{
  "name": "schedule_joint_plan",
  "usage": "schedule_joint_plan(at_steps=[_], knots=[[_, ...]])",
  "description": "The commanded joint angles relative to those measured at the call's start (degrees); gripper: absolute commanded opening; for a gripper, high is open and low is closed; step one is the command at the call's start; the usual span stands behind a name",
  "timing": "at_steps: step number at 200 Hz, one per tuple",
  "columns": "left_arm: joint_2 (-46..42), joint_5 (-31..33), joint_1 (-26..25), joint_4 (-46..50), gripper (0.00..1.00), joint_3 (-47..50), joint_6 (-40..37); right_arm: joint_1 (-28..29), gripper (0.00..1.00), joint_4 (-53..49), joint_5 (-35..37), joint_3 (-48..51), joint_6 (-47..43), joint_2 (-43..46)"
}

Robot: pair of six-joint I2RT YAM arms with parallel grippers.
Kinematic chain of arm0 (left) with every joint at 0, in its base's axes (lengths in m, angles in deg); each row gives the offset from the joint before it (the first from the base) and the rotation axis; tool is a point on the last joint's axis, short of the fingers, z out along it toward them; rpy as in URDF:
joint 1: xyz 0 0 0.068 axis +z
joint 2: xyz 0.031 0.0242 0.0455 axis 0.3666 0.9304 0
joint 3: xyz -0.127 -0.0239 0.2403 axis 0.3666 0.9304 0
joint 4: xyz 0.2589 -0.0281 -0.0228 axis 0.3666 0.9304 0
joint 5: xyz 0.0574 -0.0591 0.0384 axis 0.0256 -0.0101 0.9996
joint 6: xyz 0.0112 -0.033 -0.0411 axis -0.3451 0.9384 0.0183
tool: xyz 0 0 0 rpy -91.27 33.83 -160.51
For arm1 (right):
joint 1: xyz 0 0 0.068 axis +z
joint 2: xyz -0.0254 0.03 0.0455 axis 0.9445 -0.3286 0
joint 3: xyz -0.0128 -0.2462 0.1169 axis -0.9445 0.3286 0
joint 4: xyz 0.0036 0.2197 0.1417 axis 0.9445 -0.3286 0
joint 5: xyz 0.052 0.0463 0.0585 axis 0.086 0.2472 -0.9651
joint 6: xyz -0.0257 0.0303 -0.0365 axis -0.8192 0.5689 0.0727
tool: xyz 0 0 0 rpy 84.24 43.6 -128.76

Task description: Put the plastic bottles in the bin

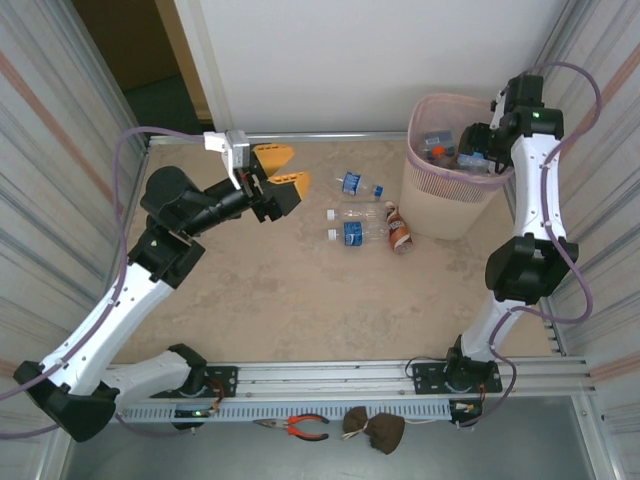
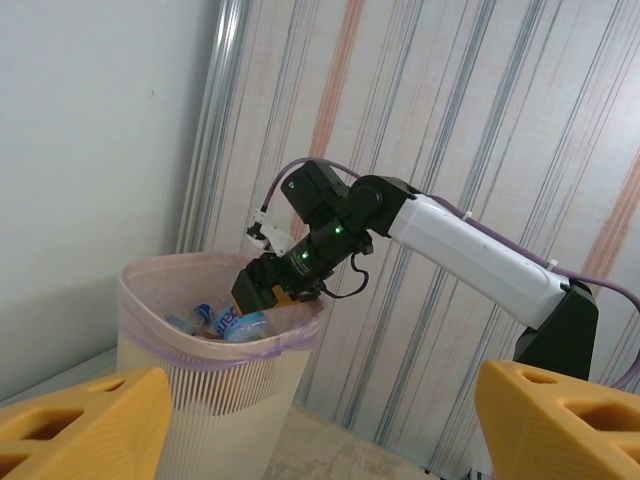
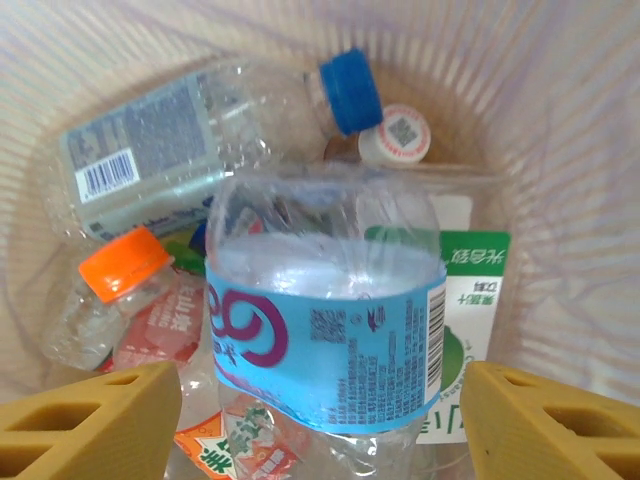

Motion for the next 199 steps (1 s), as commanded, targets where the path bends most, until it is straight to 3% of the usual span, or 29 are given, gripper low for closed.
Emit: schedule_joint_plan(at_steps=[1, 36, 107, 142, 199], knots=[[-1.12, 0.29, 0.41, -2.5, 0.8, 0.84, 0.61, 0.38, 0.73, -2.26, 2.78, -3.13, -1.13, 1.23], [-1.29, 0.32, 0.54, -2.55, 0.8, 1.08, 0.87, 0.95, 0.68, -0.97, 2.7, -5.28, -1.51, 1.43], [-1.47, 0.69, 0.65, -2.51, 0.8, 1.18, 0.98, 1.94, 0.33, 0.19, -5.08, -6.27, -2.04, -2.22], [-1.26, 0.88, 0.77, -2.51, 0.8, 1.14, 1.12, 0.98, 0.31, 0.45, -5.37, -4.9, -2.13, -4.5], [0.27, 0.11, 0.91, -3.12, 0.8, 0.7, 1.82, -0.55, 0.3, 1.24, 0.37, 3.48, -2.42, -3.14]])
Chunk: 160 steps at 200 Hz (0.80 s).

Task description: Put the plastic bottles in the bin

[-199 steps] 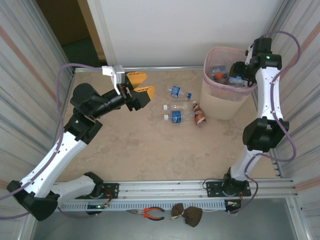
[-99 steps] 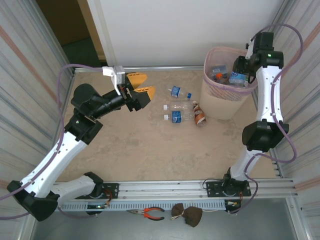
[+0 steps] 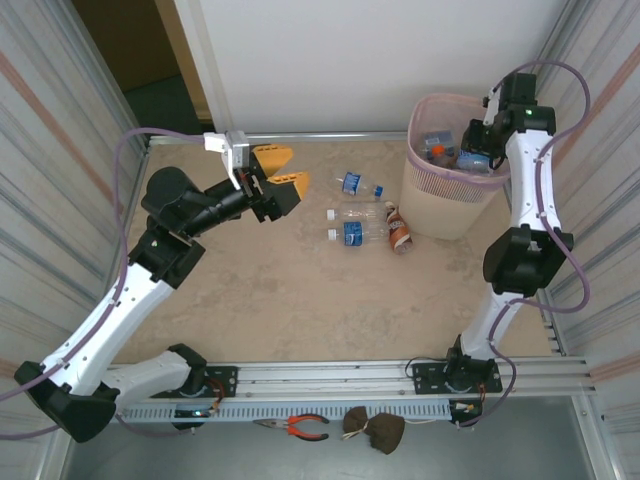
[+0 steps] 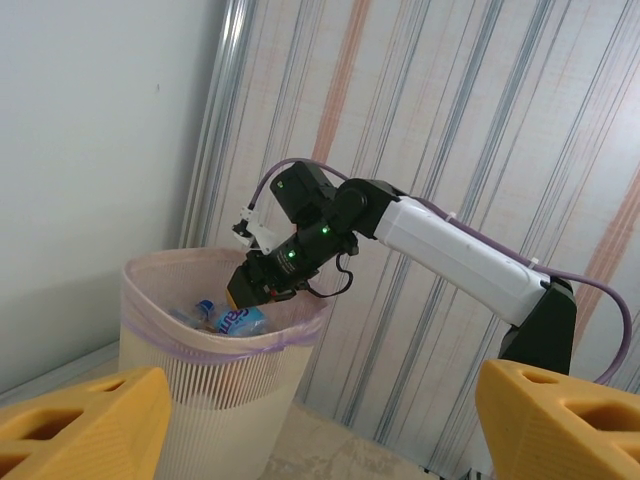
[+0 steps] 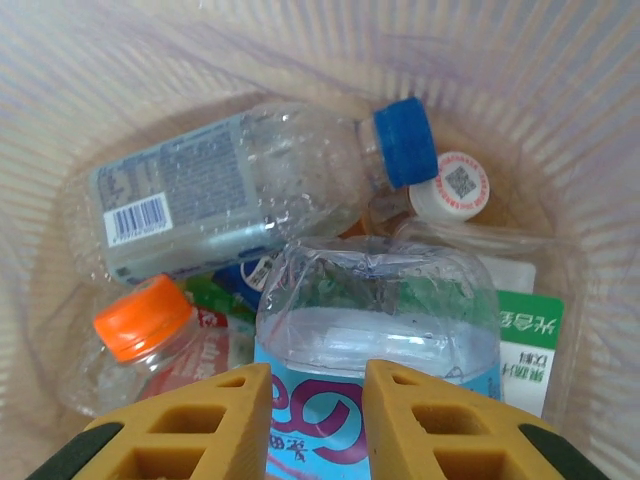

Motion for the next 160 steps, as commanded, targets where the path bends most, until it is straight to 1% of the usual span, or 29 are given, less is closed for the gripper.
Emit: schedule_joint_plan(at_steps=[1, 37, 65, 109, 160], knots=[[0.37, 0.12, 0.54, -2.86, 0.8, -0.04, 1.13, -0.98, 0.3, -2.84, 3.56, 3.65, -1.1, 0.61], [1.18, -0.16, 0.58, -1.59, 0.8, -0.55, 0.79, -1.04, 0.3, -4.28, 4.19, 1.42, -1.16, 2.2], [2.12, 0.6, 0.54, 3.16, 0.8, -1.83, -1.58, -0.81, 0.3, -5.73, 3.94, -1.48, -1.14, 4.17], [5.88, 1.29, 0.61, 13.52, 0.77, -4.83, -9.25, -0.1, 0.31, -5.91, 3.09, -2.96, -0.79, 8.99], [13.42, 1.72, 0.38, 24.88, 0.74, -8.82, -19.21, 1.1, 0.32, -5.06, 0.93, -1.81, -0.2, 15.24]])
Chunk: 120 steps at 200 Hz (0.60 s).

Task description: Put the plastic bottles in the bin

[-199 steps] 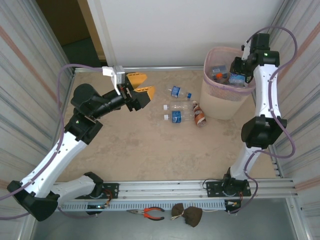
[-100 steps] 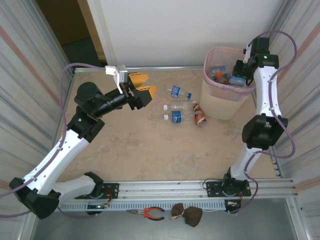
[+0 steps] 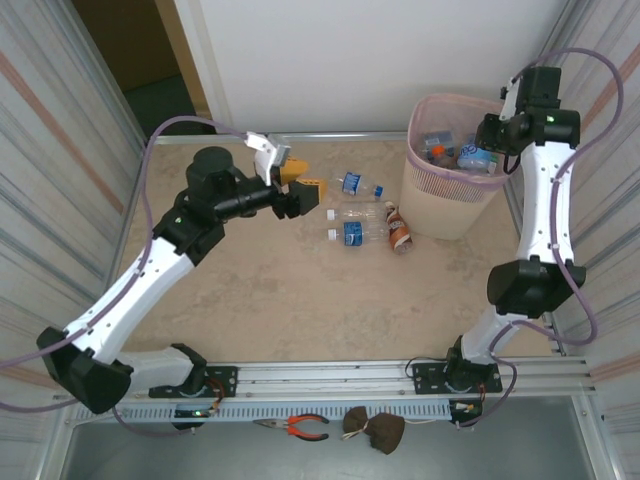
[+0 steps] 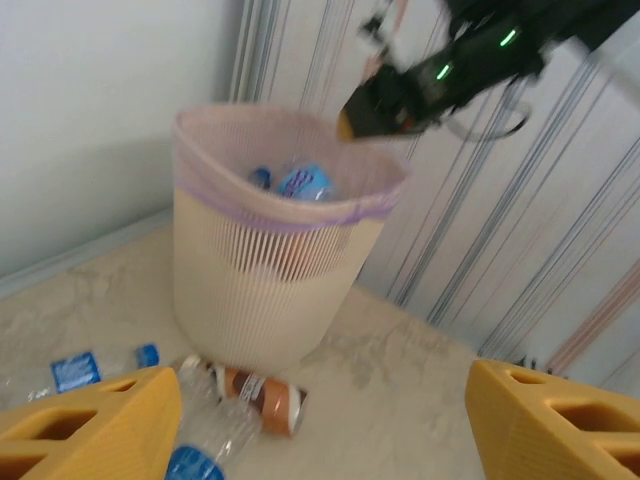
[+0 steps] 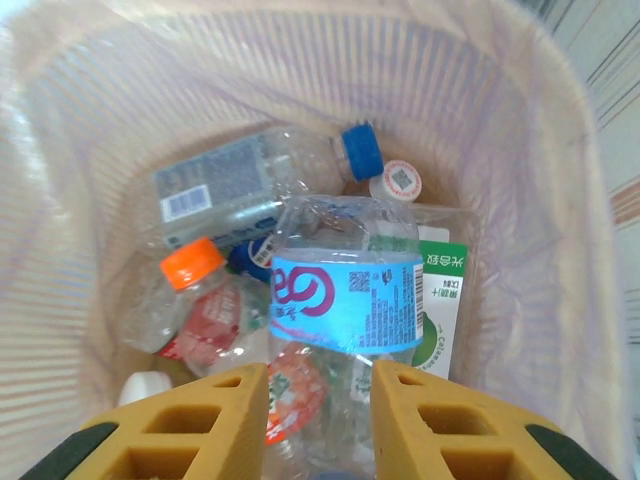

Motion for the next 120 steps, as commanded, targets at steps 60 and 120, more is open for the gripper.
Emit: schedule_joint_plan(at_steps=[60, 120], knots=[[13.82, 7.53, -4.31, 21.45, 0.75, -10.29, -25.35, 1.51, 0.33, 3.34, -4.83, 7.13, 0.99, 14.05], [23.17, 10.51, -6.67, 28.47, 0.79, -14.22, -38.65, 1.46, 0.33, 4.32, -4.95, 11.52, 0.26, 18.66]])
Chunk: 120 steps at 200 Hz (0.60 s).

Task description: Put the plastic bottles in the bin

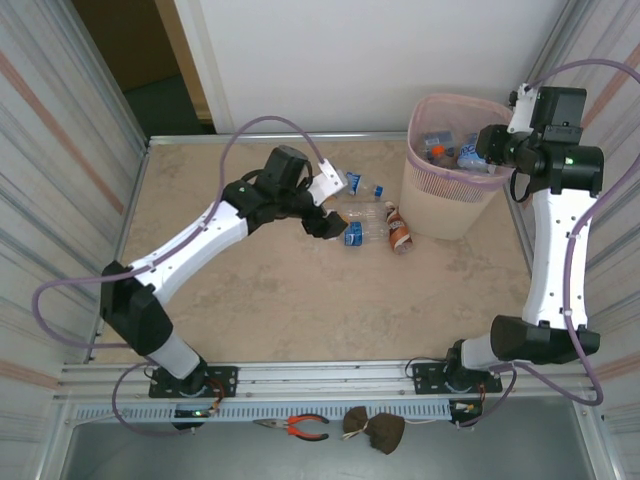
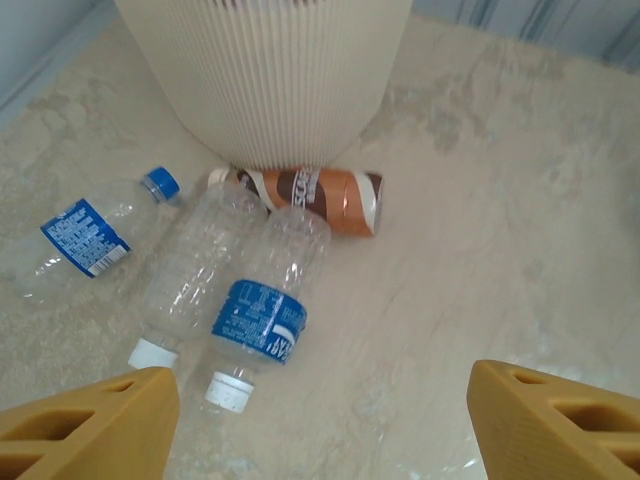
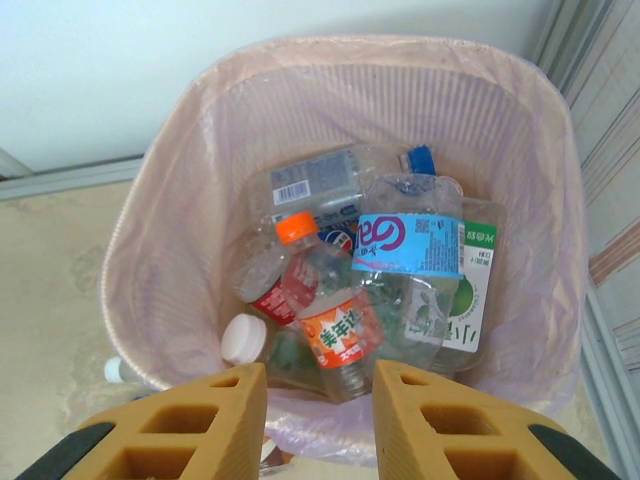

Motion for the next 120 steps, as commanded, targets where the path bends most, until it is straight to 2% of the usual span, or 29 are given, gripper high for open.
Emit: schedule_joint_plan(at_steps=[1, 37, 66, 82, 99, 120], knots=[[2.12, 2.66, -0.44, 4.5, 0.8, -1.74, -9.2, 0.17, 0.33, 1.31, -0.64, 1.08, 0.03, 1.75], [5.32, 10.31, -2.45, 3.74, 0.87, 0.13, -15.65, 0.0, 0.33, 1.2, -0.77, 1.38, -0.23, 2.45], [8.09, 11.64, -3.4, 1.85, 0.83, 3.28, -24.29, 0.08, 0.33, 1.66, -1.17, 1.68, -0.04, 2.76], [9.22, 9.36, -2.33, -0.43, 0.81, 5.0, -27.96, 0.13, 0.33, 1.69, -1.35, 1.71, -0.02, 2.82], [9.18, 2.98, -0.19, -4.02, 0.81, 8.12, -33.19, 0.13, 0.33, 1.58, -1.46, 1.69, -0.04, 2.94], [10.14, -1.52, 2.21, -7.71, 0.81, 9.89, -36.2, 0.2, 0.33, 1.49, -1.52, 1.73, -0.1, 3.2]])
